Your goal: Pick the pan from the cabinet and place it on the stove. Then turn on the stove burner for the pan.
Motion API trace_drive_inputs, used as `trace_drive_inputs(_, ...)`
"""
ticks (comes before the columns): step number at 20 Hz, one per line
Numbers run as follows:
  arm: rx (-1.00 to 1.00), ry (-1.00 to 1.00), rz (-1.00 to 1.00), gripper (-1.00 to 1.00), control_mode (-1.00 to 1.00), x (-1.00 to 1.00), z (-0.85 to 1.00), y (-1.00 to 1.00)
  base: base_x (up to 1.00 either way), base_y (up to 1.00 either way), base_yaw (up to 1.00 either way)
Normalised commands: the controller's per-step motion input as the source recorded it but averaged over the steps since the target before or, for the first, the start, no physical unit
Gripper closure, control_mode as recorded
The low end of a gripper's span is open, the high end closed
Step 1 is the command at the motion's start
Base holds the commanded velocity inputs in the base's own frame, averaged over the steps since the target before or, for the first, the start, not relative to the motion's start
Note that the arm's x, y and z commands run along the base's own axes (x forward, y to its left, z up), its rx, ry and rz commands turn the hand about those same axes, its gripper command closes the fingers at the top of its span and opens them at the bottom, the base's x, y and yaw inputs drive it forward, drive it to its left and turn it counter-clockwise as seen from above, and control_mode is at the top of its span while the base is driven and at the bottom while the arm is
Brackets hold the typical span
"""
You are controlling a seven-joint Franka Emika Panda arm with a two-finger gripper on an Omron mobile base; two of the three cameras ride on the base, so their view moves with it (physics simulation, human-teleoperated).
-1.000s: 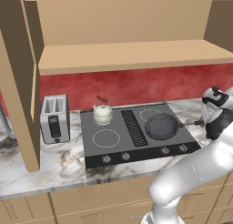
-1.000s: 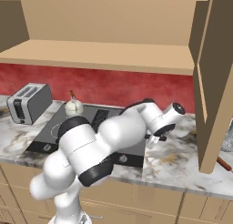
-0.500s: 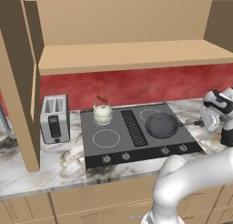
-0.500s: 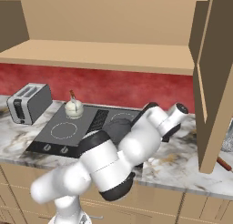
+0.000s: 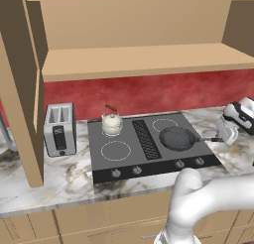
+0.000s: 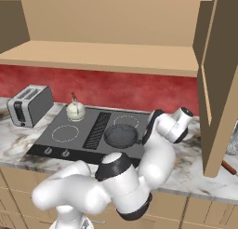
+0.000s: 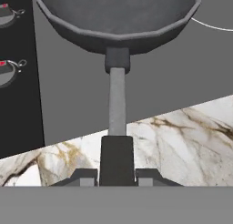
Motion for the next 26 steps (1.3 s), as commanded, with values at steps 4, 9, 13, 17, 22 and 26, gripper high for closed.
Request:
trace_drive_inputs(4,0.0,0.06,0.0,-1.0,-1.0,0.0,-0.05,0.0,0.0,0.0,0.0)
trace_drive_inputs(9,0.0,0.0,0.0,-1.0,-1.0,-0.02,0.01,0.0,0.0,0.0,0.0)
trace_drive_inputs(13,0.0,0.0,0.0,-1.0,-1.0,-0.1,0.06,0.11,0.0,0.0,0.0)
trace_drive_inputs(17,0.0,0.03,0.0,-1.0,-1.0,-0.06,0.0,0.38,0.0,0.0,0.0)
trace_drive_inputs(22,0.0,0.04,0.0,-1.0,-1.0,0.0,0.17,0.44,0.0,0.0,0.0)
trace_drive_inputs(26,0.0,0.04,-0.04,-1.0,-1.0,-0.1,0.32,0.13,0.0,0.0,0.0)
